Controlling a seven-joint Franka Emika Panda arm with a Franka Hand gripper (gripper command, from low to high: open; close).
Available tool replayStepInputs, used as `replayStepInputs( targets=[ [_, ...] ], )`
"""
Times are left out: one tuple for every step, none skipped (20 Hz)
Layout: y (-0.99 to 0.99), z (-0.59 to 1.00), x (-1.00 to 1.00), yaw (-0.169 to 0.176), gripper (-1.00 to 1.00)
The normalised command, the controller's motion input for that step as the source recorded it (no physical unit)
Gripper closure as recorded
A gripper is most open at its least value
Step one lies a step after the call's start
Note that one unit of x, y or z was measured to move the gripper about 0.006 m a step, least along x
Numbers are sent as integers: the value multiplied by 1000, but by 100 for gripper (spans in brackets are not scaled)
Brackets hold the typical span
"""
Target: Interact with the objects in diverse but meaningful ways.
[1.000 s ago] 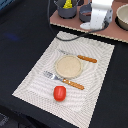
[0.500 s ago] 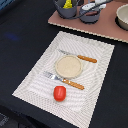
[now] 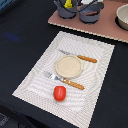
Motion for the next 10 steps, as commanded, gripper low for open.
replayStepInputs(
  targets=[
    [394,-163,-86,0,100],
    [340,-171,-37,0,100],
    [363,-166,-11,0,100],
    [351,-143,0,0,100],
    [337,-157,0,0,100],
    [323,-151,0,0,100],
    [323,-149,0,0,100],
    [363,-137,0,0,100],
    [383,-117,3,0,100],
    [383,-126,9,0,100]
  ],
)
